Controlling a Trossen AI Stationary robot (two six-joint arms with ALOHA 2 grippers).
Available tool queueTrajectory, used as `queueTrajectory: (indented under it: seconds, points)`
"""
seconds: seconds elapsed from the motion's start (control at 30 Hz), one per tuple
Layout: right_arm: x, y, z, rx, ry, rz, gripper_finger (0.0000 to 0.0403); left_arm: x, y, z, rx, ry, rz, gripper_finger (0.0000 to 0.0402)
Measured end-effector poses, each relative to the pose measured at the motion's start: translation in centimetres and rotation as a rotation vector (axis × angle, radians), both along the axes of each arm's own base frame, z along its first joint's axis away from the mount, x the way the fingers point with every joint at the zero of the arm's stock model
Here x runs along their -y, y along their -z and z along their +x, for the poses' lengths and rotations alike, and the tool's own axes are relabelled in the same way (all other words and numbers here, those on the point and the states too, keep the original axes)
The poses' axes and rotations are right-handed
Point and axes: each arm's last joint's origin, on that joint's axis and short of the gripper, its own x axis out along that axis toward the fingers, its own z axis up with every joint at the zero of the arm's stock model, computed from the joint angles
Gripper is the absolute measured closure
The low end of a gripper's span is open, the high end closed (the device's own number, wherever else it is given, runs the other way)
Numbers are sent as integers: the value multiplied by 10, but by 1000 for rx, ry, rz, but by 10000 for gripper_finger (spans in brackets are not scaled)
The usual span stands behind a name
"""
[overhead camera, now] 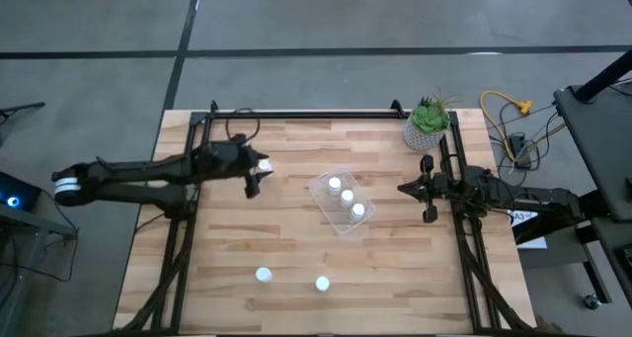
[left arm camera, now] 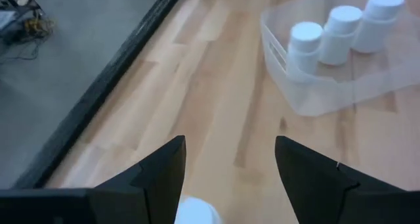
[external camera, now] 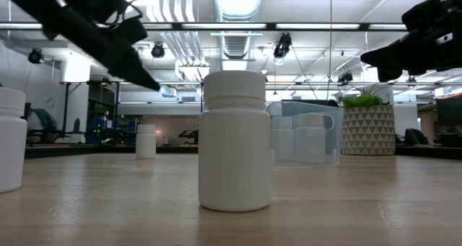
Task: Pick and place pill bottles into a basket
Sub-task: Put the white pill bottle into the transparent bin
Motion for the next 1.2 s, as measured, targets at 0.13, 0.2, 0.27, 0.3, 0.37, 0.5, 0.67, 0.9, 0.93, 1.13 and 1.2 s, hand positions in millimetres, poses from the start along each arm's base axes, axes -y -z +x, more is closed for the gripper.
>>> queueTrajectory:
  seconds: [0.13,0.2,0.27,0.3,0.37,0.5,0.67,0.9,0.93,1.13,1.2]
  points:
    - [0,0,0,0,0,-1,394,-13,-22,8,-50,-19,18,184]
    - [0,0,0,0,0,1,394,-19,-31,14,-68,-8,10,184]
    - [0,0,0,0,0,-2,394,-22,-35,18,-86,4,-8,184]
    - [0,0,0,1,0,-1,394,-23,-36,21,-95,13,-19,184]
    - [0,0,0,1,0,0,394,-25,-36,27,-114,30,-31,179]
    - [0,0,0,2,0,0,394,-29,-32,38,-153,45,-30,154]
    - [0,0,0,2,0,0,394,-33,-25,47,-199,54,-32,110]
    - [0,0,0,1,0,-2,394,-41,-26,49,-369,-30,4,86]
    - [0,0,0,1,1,-1,394,-42,-28,49,-384,-35,-3,86]
    - [0,0,0,1,1,0,394,-46,-27,52,-511,-50,-76,87]
    - [0,0,0,0,0,-2,394,-47,-26,54,-537,-32,-108,87]
